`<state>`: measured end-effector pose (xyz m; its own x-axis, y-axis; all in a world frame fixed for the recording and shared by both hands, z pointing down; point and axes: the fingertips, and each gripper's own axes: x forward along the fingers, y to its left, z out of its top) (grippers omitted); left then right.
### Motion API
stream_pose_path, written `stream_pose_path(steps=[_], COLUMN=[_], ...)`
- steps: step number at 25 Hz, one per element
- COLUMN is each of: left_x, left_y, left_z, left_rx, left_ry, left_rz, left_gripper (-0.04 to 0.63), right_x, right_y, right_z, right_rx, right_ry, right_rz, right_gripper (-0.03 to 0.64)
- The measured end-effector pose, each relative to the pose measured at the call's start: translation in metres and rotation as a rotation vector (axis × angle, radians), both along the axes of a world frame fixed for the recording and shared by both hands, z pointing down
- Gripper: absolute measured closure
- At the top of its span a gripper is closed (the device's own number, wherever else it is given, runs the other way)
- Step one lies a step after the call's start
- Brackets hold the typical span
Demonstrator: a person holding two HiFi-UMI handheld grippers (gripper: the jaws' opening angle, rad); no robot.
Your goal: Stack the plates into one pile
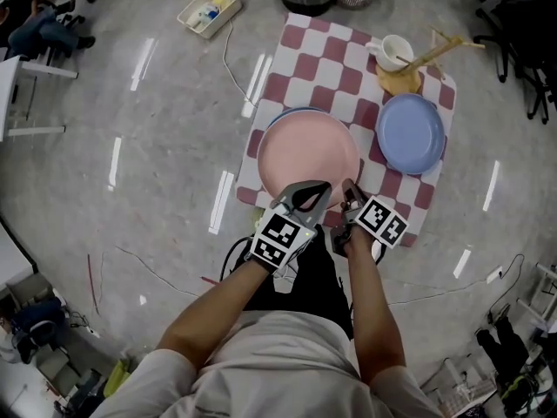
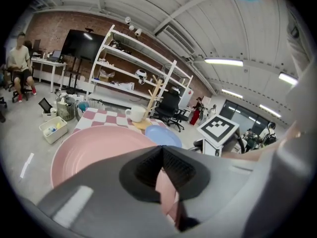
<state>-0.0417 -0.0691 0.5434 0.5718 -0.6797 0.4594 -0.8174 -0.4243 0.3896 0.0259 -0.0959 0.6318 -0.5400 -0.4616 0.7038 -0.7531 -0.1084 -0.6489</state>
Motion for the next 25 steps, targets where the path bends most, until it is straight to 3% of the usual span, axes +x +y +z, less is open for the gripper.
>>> stream_pose_path(steps=[17,25], left_x=[-0.034,-0.034], left_y=[-0.005,-0.005], left_z=[0.027,0.03], left_rx=[-0.04,-0.05], left_ry=[-0.007,-0.012], left_rz=[-0.035,-0.032], left_gripper=[0.589,0.589], right_x=[-0.024,-0.014], right_y=[-0.014,-0.021], right_z=[0.055,0.057], right_rx=[-0.05,0.032], right_ry=[0.022,0.237], right_rz=[0.023,-0.096], right_gripper=[0.581,0.559])
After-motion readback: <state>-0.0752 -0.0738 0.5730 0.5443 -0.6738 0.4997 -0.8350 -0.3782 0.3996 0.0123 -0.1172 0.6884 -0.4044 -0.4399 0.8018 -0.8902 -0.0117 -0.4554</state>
